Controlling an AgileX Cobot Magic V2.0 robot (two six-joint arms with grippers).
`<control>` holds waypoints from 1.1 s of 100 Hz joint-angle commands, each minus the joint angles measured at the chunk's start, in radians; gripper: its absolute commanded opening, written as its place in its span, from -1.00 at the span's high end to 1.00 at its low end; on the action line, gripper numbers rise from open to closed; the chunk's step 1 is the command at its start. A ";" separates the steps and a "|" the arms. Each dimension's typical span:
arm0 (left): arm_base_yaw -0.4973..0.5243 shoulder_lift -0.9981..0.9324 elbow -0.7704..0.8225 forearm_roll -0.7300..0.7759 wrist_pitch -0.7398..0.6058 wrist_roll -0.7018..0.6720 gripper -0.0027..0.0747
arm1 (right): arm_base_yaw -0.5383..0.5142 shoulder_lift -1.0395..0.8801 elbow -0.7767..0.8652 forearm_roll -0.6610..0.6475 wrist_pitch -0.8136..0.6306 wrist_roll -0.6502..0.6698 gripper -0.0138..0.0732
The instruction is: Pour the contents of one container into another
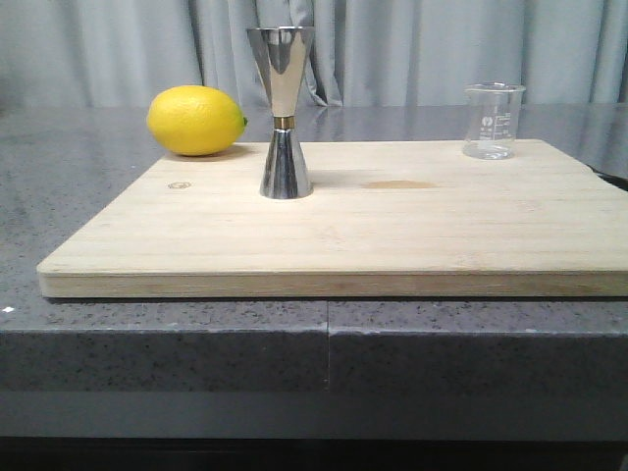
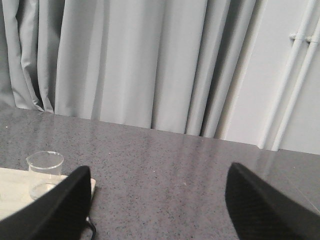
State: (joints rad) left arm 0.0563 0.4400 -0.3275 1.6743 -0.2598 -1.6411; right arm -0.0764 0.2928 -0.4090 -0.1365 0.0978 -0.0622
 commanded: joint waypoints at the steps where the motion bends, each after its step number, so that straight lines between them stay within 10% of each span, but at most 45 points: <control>1: 0.002 -0.016 0.008 -0.039 0.016 -0.021 -0.21 | -0.004 -0.035 0.001 -0.011 -0.075 -0.010 -0.48; 42: 0.002 -0.034 0.031 -0.039 0.020 -0.060 -0.19 | -0.004 -0.058 0.019 0.003 -0.023 -0.010 -0.44; 76: 0.002 -0.034 0.031 -0.039 0.011 -0.060 0.99 | -0.004 -0.058 0.019 0.003 -0.023 -0.010 0.60; 110: 0.002 -0.034 0.031 -0.039 0.011 -0.058 0.99 | -0.004 -0.058 0.019 0.003 -0.006 -0.010 0.84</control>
State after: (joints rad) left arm 0.0563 0.4005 -0.2703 1.6722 -0.2541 -1.6914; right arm -0.0764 0.2281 -0.3621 -0.1327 0.1593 -0.0622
